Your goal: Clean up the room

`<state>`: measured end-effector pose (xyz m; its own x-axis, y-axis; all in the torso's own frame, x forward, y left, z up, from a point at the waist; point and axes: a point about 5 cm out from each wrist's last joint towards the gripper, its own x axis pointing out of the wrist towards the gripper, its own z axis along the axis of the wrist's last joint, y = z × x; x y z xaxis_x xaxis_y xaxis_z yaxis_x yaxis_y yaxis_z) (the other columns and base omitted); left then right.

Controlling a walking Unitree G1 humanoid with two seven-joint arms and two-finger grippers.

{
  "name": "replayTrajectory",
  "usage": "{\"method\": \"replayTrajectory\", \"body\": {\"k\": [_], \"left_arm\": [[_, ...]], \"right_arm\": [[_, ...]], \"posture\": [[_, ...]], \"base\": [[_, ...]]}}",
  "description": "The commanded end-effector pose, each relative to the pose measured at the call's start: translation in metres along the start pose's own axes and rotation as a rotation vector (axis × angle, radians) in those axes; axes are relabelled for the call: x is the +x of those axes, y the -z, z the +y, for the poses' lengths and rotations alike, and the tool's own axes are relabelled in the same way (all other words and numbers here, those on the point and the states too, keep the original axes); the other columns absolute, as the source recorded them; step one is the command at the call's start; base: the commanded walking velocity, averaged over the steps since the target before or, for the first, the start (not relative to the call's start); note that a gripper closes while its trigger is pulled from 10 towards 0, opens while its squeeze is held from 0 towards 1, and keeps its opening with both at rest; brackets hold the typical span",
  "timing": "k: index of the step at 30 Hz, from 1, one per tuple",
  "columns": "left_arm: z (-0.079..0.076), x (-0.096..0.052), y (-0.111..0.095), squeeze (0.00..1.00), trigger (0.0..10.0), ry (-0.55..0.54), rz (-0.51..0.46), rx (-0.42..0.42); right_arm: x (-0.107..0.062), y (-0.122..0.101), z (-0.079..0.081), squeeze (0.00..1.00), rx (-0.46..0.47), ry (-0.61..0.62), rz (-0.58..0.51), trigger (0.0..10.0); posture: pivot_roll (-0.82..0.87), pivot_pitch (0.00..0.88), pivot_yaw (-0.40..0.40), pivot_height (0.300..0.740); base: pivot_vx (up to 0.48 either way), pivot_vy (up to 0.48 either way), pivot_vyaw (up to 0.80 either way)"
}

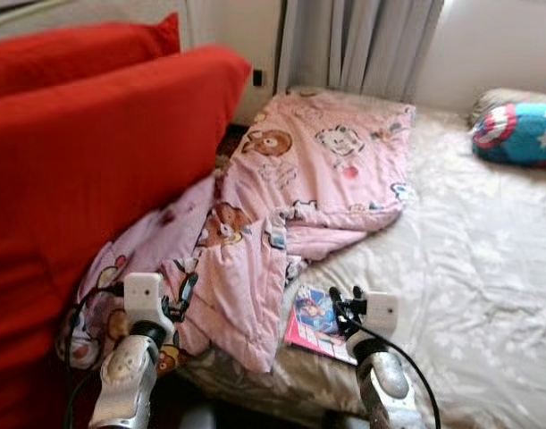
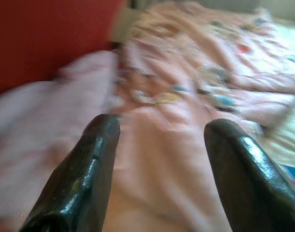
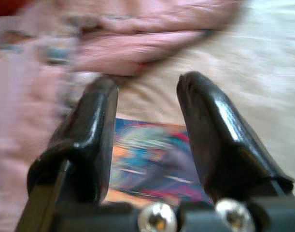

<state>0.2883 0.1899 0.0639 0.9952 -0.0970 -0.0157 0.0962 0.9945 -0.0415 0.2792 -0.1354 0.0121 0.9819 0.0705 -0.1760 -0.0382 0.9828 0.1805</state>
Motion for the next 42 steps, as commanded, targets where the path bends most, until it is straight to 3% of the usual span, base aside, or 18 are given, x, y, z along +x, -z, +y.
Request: {"method": "replayTrajectory", "body": {"k": [1,25,32,42], "left_arm": [[-0.0008,-0.0013,0.0019,0.00,10.0,0.008,0.013,0.007],[-0.0062,-0.0033,0.0017,0.00,10.0,0.015,0.001,0.004],[-0.0061,-0.0062,0.0040,0.00,10.0,0.027,0.011,0.006],[-0.0034,-0.0078,0.0002,0.00,10.0,0.039,0.010,0.023]], "right_arm": [[-0.0035,0.0056,-0.0033,0.00,0.018,0.023,0.021,10.0],[-0.0013,0.0048,-0.0113,0.00,-0.011,0.048,0.042,10.0],[-0.0027,0.0056,-0.0093,0.00,0.012,0.046,0.026,10.0],[0.0008,0.0046,-0.0117,0.00,0.024,0.068,0.039,10.0]], "posture": [[0.03,0.038,-0.060,0.612],[0.03,0.038,-0.073,0.612],[0.03,0.027,-0.057,0.574],[0.05,0.047,-0.039,0.574]], "base": [[0.000,0.000,0.00],[0.000,0.000,0.00],[0.000,0.000,0.00],[0.000,0.000,0.00]]}}
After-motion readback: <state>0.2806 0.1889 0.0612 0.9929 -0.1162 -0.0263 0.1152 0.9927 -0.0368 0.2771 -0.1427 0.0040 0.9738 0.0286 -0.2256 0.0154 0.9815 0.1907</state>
